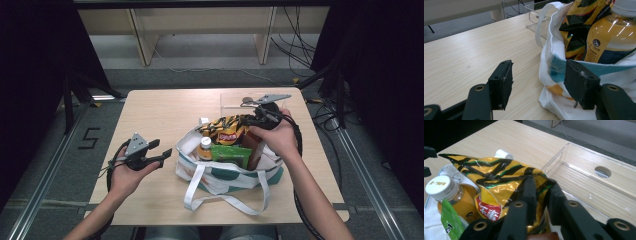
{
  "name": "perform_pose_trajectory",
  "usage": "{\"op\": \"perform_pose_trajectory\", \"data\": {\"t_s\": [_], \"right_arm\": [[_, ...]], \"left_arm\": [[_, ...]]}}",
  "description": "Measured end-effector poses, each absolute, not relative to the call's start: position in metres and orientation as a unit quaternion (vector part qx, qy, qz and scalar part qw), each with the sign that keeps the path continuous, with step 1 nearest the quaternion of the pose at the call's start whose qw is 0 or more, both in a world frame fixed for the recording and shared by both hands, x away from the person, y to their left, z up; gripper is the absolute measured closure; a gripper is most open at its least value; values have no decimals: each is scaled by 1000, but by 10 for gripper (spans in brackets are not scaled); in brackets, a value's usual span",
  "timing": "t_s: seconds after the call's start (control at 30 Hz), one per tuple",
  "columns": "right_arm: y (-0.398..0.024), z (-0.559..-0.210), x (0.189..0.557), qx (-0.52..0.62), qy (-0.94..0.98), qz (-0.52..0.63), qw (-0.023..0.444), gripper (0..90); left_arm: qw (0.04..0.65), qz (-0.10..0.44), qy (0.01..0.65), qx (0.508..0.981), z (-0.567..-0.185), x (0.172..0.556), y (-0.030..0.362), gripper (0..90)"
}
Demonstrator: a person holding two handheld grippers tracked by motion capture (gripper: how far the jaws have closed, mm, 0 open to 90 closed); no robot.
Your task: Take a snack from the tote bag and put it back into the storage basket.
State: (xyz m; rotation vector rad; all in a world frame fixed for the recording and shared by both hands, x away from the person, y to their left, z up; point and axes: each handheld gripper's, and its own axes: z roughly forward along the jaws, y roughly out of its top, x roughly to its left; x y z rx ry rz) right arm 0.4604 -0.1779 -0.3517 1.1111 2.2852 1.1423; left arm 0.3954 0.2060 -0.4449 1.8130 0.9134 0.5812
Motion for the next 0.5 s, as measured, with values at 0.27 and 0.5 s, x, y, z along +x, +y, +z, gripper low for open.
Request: {"op": "perform_pose_trajectory", "data": {"t_s": [0.27,0.5], "right_arm": [[-177,-351,459,384,815,396,179,898],[-177,-349,453,380,809,407,190,900]], "left_arm": [[492,239,377,747,-446,396,205,393],[492,239,377,747,-446,396,205,393]]}}
